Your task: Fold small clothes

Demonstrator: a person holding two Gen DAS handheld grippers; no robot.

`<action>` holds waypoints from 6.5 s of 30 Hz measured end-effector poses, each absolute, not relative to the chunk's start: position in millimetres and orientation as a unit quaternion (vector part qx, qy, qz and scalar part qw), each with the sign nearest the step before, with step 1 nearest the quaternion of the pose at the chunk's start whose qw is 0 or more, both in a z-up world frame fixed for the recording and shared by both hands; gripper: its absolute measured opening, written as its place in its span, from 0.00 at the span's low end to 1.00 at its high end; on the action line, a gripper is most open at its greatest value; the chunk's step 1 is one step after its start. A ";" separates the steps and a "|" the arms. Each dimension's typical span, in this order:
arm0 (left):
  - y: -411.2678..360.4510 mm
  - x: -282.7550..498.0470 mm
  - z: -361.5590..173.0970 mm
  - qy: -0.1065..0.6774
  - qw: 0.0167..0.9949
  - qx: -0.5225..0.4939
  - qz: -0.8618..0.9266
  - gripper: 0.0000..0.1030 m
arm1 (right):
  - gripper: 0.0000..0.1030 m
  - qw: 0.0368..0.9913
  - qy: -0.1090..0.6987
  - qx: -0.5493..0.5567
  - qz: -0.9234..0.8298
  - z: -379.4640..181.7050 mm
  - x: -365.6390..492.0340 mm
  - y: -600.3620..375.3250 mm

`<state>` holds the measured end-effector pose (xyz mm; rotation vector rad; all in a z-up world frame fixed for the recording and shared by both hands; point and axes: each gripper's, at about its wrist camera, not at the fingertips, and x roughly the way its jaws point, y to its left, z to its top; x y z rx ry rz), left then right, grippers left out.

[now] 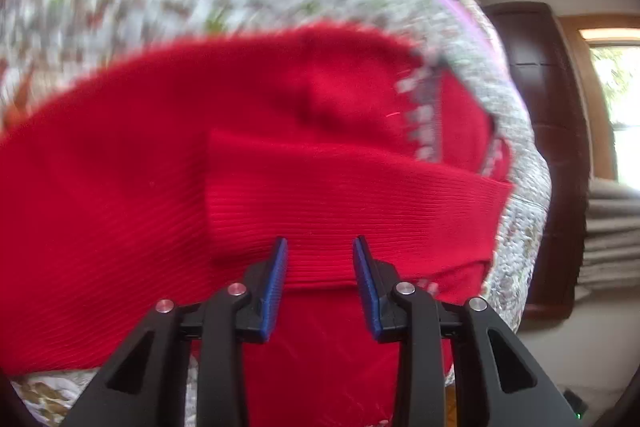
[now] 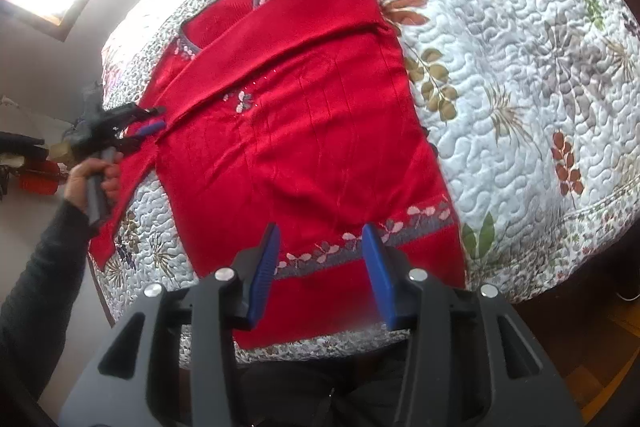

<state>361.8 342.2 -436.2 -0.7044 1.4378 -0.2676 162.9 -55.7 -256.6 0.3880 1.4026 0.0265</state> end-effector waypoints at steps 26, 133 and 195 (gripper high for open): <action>730.0 20.8 -408.1 0.314 0.663 -0.634 0.246 0.82 | 0.58 0.739 0.653 0.084 0.139 -246.9 196.3 52.6; 237.2 218.8 -361.7 0.618 0.723 -0.297 -0.086 0.71 | 0.38 0.715 0.619 0.201 0.253 -400.8 462.6 -47.1; 234.4 294.3 -351.2 0.671 0.726 -0.141 -0.053 0.73 | 0.15 0.736 0.625 0.184 0.184 -384.1 474.8 -148.5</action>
